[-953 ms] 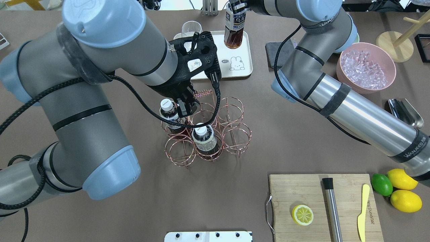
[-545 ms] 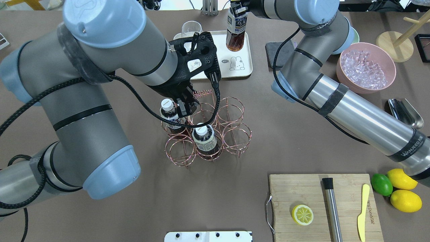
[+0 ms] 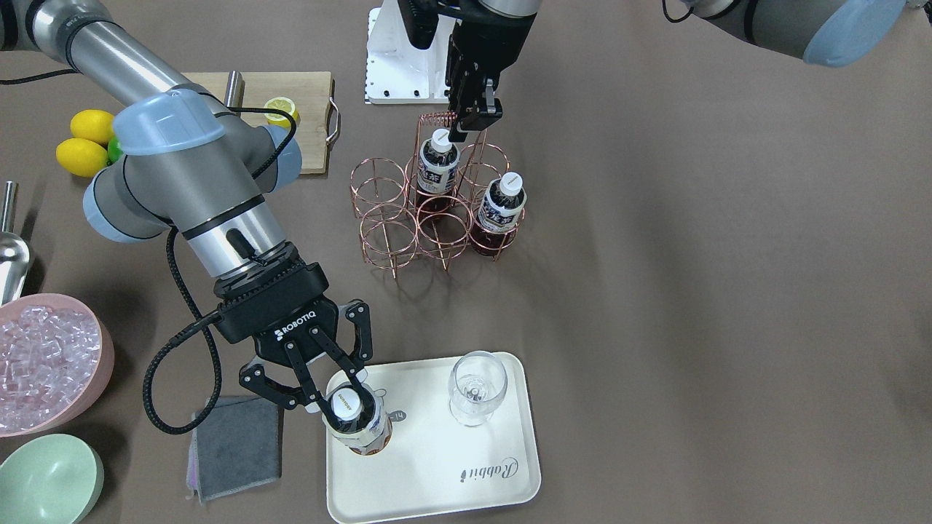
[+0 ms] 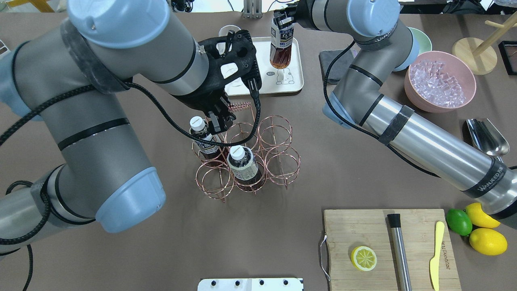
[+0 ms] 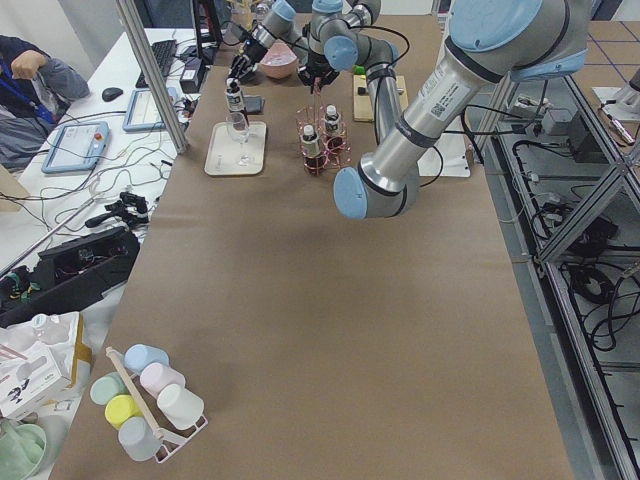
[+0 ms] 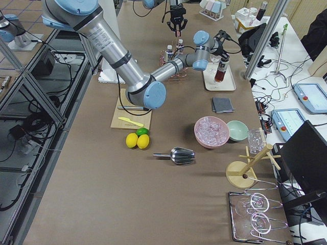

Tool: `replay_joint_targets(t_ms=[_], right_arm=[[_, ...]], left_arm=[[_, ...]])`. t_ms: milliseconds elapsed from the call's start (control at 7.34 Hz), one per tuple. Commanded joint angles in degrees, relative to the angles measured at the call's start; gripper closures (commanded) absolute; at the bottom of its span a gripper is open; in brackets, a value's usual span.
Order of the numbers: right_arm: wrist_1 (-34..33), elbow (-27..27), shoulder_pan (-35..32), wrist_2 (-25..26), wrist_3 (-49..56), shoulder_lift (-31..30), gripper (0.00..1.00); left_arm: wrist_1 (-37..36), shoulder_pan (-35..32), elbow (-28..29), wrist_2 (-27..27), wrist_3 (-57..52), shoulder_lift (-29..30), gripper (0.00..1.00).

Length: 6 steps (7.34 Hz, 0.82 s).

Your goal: Take tea from basket to plate

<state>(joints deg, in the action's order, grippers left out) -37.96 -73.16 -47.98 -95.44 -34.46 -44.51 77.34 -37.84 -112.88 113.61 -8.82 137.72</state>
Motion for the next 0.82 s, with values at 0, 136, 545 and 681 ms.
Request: replay_joint_targets(t_ms=[0, 136, 545, 681], right_arm=[[0.0, 0.65, 0.17, 0.78, -0.08, 0.83, 1.0], [0.0, 1.52, 0.86, 1.4, -0.08, 1.18, 1.0], [0.08, 2.93, 2.01, 3.5, 0.1, 1.44, 1.0], [0.08, 2.94, 2.1, 3.6, 0.1, 1.45, 1.0]], left_arm=[[-1.75, -3.01, -0.32, 0.64, -0.58, 0.26, 1.0], [-3.41, -4.59, -0.5, 1.43, -2.5, 0.53, 1.0], [-7.98, -11.96, -0.5, 6.96, -10.49, -0.17, 1.0], [-9.3, -15.21, -0.5, 8.98, -15.04, -1.74, 1.0]])
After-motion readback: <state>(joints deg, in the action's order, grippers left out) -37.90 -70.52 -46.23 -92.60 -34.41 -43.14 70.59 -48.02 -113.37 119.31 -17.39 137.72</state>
